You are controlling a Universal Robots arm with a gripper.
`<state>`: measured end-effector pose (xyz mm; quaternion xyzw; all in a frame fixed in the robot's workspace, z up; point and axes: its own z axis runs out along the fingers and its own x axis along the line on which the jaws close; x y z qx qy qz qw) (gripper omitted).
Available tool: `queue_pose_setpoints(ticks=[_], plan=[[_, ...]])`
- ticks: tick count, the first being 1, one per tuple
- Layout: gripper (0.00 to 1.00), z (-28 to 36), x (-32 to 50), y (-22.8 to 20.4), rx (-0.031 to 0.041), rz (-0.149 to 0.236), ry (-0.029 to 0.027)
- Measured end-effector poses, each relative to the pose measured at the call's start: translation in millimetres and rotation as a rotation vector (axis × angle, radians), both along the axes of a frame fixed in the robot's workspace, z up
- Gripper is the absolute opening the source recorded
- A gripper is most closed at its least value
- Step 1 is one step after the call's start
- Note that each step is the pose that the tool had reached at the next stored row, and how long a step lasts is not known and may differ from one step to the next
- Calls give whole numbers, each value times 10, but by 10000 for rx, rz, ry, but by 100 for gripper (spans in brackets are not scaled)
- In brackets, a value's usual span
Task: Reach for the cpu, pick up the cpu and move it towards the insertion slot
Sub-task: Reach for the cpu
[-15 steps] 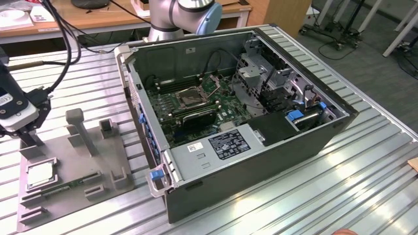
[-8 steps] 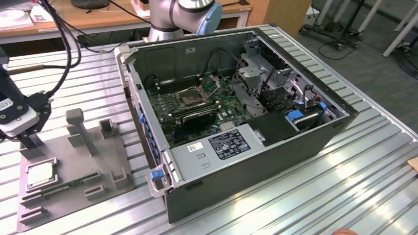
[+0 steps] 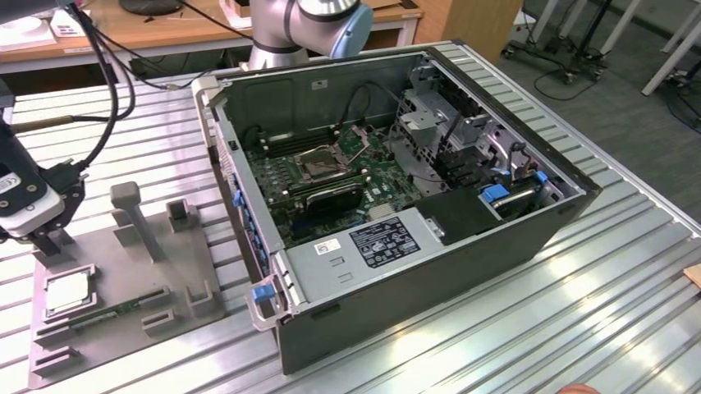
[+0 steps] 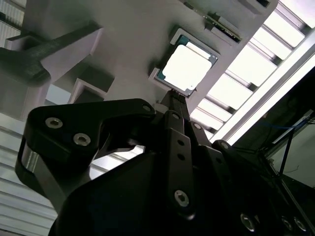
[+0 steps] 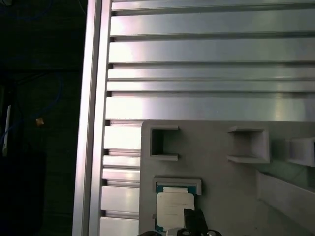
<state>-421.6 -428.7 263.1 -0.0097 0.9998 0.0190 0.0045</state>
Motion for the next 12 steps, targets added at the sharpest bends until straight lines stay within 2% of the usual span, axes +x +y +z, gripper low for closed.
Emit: queue_pose_setpoints(ticks=[7,12], plan=[[10,-30,-78,-18,0,0,2],[10,-102,-101,-40,-1,-1,1]])
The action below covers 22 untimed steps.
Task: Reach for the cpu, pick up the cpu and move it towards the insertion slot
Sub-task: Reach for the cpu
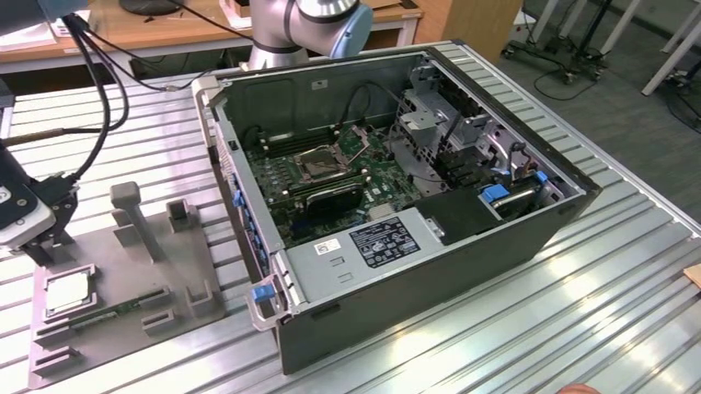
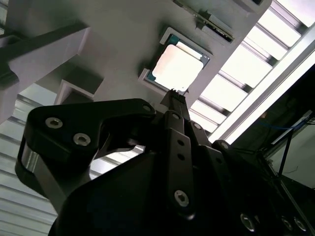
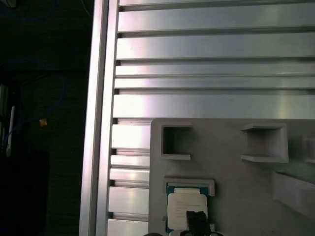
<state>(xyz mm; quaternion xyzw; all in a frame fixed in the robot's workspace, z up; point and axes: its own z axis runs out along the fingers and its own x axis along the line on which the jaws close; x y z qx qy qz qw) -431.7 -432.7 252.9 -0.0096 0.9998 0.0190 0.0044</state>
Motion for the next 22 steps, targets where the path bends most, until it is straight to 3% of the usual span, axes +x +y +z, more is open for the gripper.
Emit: queue_pose_setpoints(ticks=[7,11,16,22], plan=[[10,-101,-7,-18,1,0,0],[10,-112,-12,-24,1,2,-1],[10,-128,-19,-66,1,1,-1],[10,-195,-23,-85,0,0,0]])
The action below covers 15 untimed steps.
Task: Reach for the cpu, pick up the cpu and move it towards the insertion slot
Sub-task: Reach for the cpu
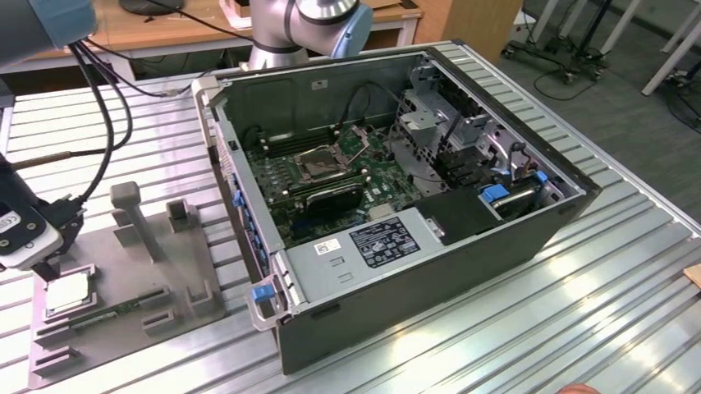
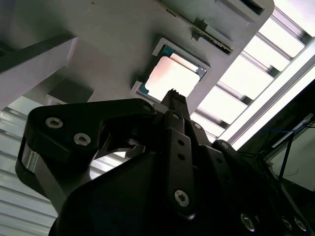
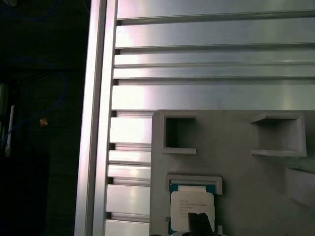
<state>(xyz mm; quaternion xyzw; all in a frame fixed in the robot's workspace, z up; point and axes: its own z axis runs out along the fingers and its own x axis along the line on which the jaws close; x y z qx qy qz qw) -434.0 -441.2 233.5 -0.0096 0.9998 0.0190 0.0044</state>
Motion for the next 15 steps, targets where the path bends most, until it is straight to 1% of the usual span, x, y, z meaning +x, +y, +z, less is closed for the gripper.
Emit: queue_pose_setpoints(ticks=[10,15], plan=[[10,-7,0,-1,0,1,0],[10,-26,-3,-1,1,2,-2]])
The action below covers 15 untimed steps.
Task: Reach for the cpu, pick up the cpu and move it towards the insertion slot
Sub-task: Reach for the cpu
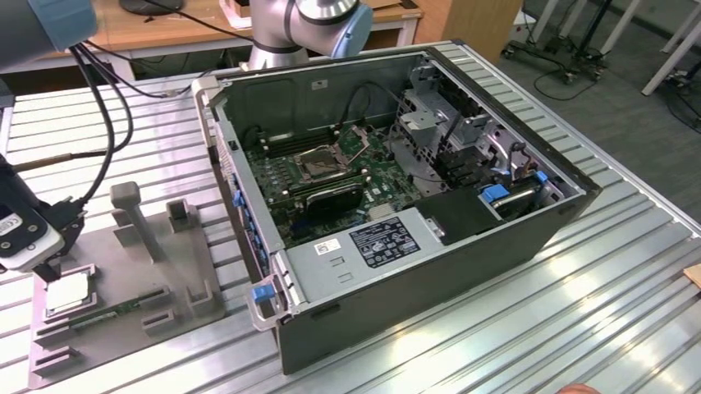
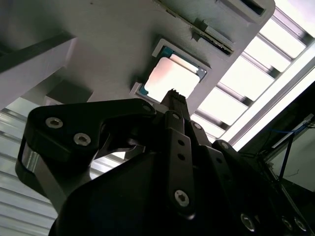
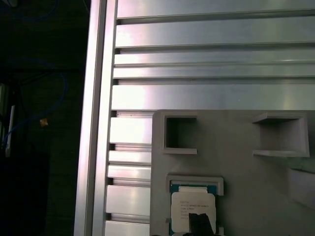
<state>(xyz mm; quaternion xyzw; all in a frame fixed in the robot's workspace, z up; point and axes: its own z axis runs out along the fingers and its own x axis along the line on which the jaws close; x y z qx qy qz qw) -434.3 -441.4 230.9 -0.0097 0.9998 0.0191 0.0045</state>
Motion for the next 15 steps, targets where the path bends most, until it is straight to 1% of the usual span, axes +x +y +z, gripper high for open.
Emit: queue_pose_setpoints(ticks=[3,11,15], plan=[[10,-36,-5,0,-1,-1,1],[10,-168,-12,0,-1,-1,1],[10,-216,-15,1,-1,-1,0]])
